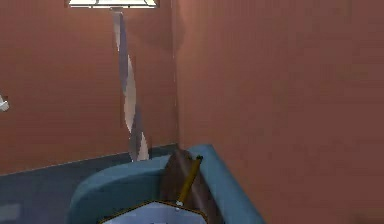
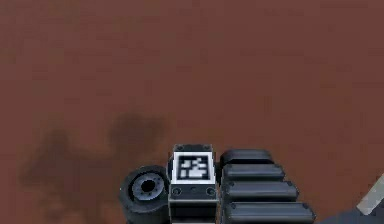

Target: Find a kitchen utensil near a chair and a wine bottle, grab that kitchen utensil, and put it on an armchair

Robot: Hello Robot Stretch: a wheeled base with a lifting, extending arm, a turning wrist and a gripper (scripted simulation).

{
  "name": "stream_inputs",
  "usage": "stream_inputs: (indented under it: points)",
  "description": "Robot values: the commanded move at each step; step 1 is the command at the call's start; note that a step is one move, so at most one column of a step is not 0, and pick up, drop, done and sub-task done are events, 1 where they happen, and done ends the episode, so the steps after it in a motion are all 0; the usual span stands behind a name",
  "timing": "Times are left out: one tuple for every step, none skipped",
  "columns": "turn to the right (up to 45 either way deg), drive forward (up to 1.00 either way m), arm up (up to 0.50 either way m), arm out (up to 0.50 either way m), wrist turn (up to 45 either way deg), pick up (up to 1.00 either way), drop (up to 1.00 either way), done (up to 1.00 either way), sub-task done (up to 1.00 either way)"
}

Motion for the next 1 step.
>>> stream_inputs:
  points:
    - [-45.0,0.00,0.00,0.00,0.0,0.00,0.00,0.00,0.00]
